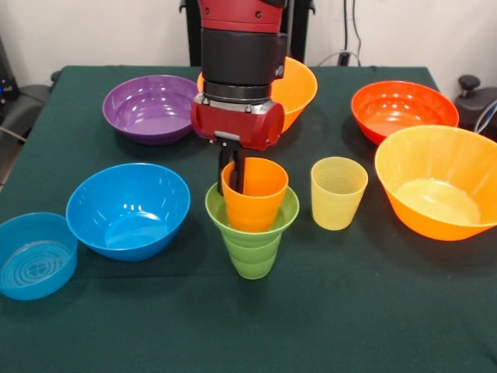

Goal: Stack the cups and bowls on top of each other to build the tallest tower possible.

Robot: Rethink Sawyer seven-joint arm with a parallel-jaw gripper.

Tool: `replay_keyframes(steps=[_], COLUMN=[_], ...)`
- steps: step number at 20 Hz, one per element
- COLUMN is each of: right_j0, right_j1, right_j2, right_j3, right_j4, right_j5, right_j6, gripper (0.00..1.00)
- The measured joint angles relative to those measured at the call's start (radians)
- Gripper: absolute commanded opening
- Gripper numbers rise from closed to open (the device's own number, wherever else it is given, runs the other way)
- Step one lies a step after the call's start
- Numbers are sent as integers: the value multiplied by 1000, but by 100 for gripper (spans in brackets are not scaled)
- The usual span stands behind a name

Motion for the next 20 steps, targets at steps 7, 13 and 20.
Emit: replay_keyframes(steps=[7, 13, 20], right_j0=[-9, -9, -9], right_j1=[-2, -3, -3], right_j2=[2, 4, 6], right_j3=[0, 0, -1], right_j4=[-13, -19, -20], right_j5=[0, 0, 0], right_j6=[0, 0, 0], gripper=[0, 0, 0])
